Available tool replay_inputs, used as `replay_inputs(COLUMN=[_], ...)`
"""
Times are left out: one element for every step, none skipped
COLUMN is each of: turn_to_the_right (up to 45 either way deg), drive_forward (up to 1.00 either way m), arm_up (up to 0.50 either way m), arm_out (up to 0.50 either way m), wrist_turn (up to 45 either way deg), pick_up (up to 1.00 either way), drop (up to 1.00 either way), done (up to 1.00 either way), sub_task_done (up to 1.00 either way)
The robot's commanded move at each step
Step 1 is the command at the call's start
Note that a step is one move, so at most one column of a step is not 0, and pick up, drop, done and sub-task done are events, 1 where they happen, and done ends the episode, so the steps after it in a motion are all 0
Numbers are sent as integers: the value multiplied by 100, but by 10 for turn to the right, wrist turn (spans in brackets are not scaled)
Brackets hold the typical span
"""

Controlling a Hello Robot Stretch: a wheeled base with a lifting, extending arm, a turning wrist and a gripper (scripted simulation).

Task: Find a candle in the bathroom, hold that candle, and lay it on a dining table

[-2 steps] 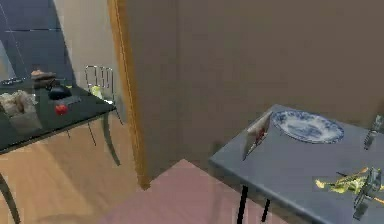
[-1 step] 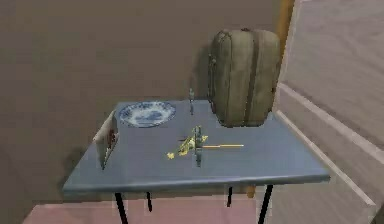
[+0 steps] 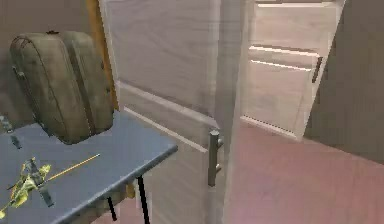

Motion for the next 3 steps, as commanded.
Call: replay_inputs(turn_to_the_right=[390, 0, -450], drive_forward=[0, 15, 0], arm_up=[0, 0, 0], arm_out=[0, 0, 0], wrist_turn=[0, 0, 0], pick_up=[0, 0, 0], drop=[0, 0, 0], done=[0, 0, 0], sub_task_done=[0, 0, 0])
